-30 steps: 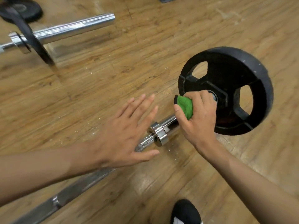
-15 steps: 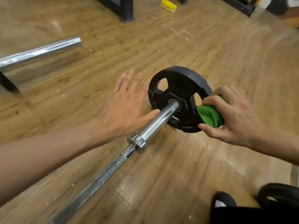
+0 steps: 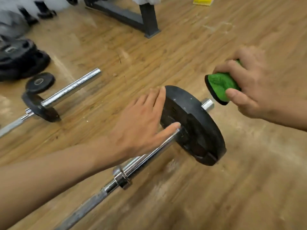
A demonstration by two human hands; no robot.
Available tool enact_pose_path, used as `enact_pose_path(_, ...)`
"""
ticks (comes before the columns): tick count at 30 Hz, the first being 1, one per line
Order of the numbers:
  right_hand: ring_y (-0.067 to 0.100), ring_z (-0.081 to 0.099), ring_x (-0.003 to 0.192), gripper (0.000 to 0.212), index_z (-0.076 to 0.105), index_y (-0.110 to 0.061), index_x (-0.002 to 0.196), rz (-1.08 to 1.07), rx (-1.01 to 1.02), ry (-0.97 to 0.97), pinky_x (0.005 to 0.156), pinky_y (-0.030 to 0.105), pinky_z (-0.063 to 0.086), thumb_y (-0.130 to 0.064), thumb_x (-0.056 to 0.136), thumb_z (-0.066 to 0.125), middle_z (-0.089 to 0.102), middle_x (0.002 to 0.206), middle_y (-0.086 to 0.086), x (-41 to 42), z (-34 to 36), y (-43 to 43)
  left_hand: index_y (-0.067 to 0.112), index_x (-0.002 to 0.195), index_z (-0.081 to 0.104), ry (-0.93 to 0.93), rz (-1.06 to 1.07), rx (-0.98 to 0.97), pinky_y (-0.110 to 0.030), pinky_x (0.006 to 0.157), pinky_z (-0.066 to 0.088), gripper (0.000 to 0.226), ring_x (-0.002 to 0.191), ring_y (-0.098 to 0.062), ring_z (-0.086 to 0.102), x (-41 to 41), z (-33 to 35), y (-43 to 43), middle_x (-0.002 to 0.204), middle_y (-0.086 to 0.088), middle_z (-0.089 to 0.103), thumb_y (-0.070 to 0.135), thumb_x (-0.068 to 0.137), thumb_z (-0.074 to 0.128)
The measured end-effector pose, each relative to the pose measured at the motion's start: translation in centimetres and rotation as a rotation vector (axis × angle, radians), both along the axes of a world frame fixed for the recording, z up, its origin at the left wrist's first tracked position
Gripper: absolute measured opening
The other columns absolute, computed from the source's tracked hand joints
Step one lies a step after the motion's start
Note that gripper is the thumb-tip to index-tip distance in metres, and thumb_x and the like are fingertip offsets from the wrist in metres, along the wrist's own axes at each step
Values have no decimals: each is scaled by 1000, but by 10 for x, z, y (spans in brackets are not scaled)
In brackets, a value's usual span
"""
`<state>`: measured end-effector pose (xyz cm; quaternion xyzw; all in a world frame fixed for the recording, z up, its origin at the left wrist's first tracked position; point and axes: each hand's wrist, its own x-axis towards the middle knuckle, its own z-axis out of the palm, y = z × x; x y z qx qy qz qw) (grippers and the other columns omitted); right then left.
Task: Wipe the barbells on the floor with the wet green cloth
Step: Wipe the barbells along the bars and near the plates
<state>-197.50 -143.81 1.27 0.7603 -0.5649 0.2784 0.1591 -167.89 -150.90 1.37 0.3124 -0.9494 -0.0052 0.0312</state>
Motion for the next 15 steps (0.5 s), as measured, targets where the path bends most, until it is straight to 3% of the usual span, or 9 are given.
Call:
enact_pose_path(3, 38, 48, 91, 80, 65, 0, 121, 0, 84, -125, 82, 58, 41, -60, 104, 15, 49, 100, 22, -39, -29, -22, 4, 165, 8, -17, 57, -44, -40, 123, 23, 101, 154, -30, 25, -48, 11, -2, 170, -15, 21, 76, 95, 9)
enact_pose_path(7, 35, 50, 93, 55, 64, -8, 125, 31, 331, -302, 83, 57, 44, -40, 98, 29, 49, 102, 16, -54, -82, -38, 6, 166, 5, -27, 170, 32, -37, 127, 12, 104, 160, -26, 11, -103, 1, 20, 174, -14, 7, 80, 92, 6)
enact_pose_path(11, 32, 49, 98, 52, 58, -10, 130, 60, 477, -265, 84, 52, 47, -39, 98, 30, 48, 108, 13, -45, -106, -50, 6, 166, 1, -114, 215, 38, -34, 126, -4, 113, 161, -25, 0, -122, -13, 5, 174, -16, -1, 87, 88, 5)
enact_pose_path(15, 31, 49, 95, 40, 48, -15, 129, 208, 474, -125, 77, 44, 43, -40, 101, 35, 53, 110, 14, -13, -132, -50, 6, 166, -2, -42, 272, 166, -34, 129, -3, 120, 161, -25, 1, -120, -26, -6, 174, -14, 6, 88, 81, 18)
